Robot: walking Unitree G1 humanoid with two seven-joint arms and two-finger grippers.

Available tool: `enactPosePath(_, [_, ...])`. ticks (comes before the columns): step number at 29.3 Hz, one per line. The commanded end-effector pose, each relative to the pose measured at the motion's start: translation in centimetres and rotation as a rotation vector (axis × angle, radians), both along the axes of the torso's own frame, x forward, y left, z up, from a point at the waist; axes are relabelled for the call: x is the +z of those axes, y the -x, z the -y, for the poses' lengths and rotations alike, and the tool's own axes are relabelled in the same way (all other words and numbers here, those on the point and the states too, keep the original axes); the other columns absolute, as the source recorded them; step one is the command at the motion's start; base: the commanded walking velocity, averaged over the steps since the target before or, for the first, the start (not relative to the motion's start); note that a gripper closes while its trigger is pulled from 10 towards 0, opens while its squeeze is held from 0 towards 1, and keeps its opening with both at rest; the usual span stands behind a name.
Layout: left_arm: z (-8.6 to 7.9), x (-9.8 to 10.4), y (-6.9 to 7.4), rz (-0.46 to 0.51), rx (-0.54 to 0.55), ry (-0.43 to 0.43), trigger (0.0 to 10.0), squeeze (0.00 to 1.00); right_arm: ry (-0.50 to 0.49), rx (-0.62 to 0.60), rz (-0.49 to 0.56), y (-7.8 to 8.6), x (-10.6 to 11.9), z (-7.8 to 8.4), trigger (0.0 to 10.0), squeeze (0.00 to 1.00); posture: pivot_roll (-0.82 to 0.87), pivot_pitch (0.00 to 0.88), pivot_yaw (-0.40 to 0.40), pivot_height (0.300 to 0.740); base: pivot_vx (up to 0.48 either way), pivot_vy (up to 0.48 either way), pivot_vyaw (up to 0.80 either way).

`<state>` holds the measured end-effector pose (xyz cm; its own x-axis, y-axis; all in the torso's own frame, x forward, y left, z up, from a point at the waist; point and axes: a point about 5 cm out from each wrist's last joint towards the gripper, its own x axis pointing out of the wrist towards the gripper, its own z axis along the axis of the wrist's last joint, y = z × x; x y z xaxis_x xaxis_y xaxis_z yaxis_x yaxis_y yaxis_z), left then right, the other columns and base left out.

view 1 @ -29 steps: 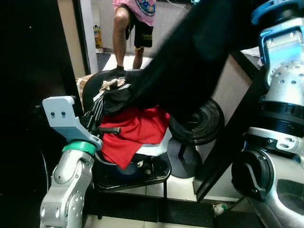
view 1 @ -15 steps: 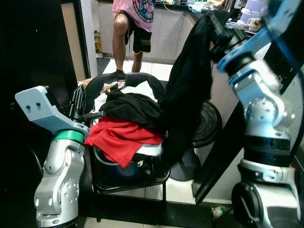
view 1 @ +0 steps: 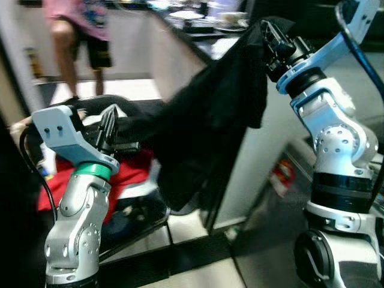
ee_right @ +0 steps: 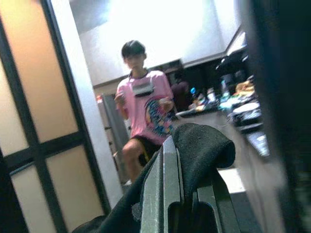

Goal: Clothes washing

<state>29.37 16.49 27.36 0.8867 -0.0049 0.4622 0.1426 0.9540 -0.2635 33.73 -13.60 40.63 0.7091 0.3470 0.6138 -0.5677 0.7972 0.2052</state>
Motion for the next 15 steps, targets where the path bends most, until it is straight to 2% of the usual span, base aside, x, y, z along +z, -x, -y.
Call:
enactPosePath(1, [0.13, -0.46, -0.08, -0.027, 0.001, -0.006, 10.0, 0.00, -0.008, -0.011, 0.017, 0.43, 0.34, 0.23, 10.0, 0.00, 0.01, 0.005, -0.038, 0.740, 0.000, 0.000, -0.80])
enactPosePath(10, [0.65, 0.41, 0.41, 0.028, -0.060, 0.018, 10.0, 0.00, -0.018, 0.012, 0.027, 0.69, 0.77, 0.03, 10.0, 0.00, 0.01, 0.005, -0.039, 0.740, 0.000, 0.000, -0.80])
enactPosePath(15, [0.59, 0.48, 0.48, 0.026, -0.061, 0.022, 10.0, 0.00, -0.026, 0.019, 0.030, 0.74, 0.99, 0.09, 10.0, 0.00, 0.02, 0.007, -0.039, 0.740, 0.000, 0.000, -0.80])
